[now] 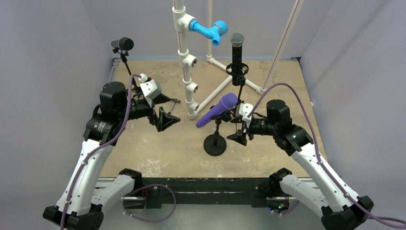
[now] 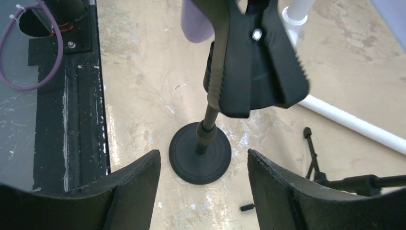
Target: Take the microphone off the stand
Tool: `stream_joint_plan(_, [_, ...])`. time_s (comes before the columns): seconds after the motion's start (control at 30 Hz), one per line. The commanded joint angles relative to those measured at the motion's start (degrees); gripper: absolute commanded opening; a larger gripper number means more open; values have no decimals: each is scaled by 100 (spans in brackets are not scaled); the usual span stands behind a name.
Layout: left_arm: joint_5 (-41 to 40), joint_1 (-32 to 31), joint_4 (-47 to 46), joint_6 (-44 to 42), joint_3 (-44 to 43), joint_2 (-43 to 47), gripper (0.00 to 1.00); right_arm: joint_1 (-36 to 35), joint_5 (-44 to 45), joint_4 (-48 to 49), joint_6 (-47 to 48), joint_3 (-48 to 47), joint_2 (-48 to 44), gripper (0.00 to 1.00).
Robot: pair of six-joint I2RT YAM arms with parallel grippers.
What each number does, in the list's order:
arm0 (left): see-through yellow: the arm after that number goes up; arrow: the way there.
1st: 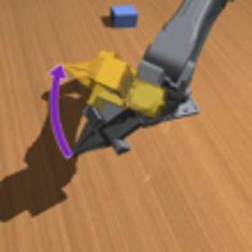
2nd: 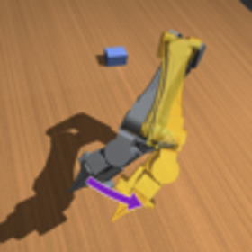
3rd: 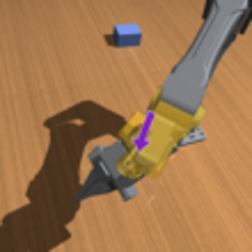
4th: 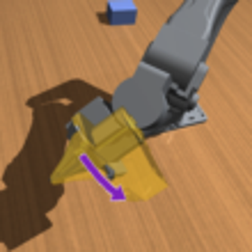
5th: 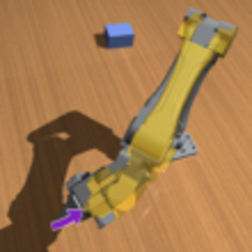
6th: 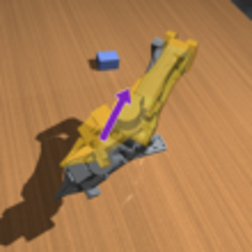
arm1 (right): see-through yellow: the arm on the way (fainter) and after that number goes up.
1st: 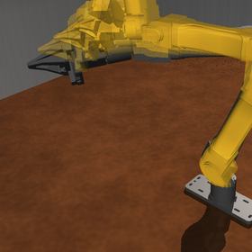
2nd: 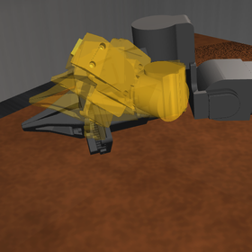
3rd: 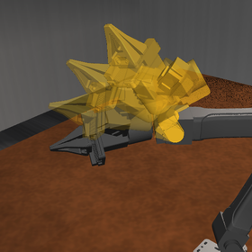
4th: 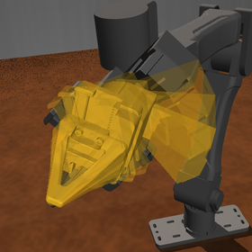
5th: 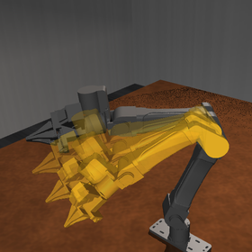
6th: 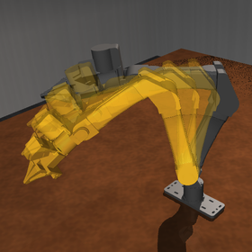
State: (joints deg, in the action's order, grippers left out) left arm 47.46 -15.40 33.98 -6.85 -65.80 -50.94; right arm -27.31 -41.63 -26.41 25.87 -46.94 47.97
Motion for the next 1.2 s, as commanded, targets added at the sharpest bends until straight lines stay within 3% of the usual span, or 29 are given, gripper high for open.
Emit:
stream_joint_plan(0.0, [21, -153, -60, -256, -304, -120, 97, 57, 320, -955, 270, -700, -79, 64])
stream_joint_plan(0.3, [237, -1058, 227, -1149, -547, -682, 100, 250, 299, -1419, 99, -1764, 300, 63])
stream_joint_plan(0.67, [402, -1708, -487, -1502, -750, -1562, 99, 323, 4, -1725, 289, -2279, 749, 63])
stream_joint_plan(1.0, [218, -2213, -951, -1290, -768, -2116, 92, 325, -335, -1995, 533, -2393, 862, 63])
stream_joint_plan(1.17, [111, -2295, -1119, -1129, -777, -2268, 81, 323, -577, -1969, 601, -2389, 959, 63])
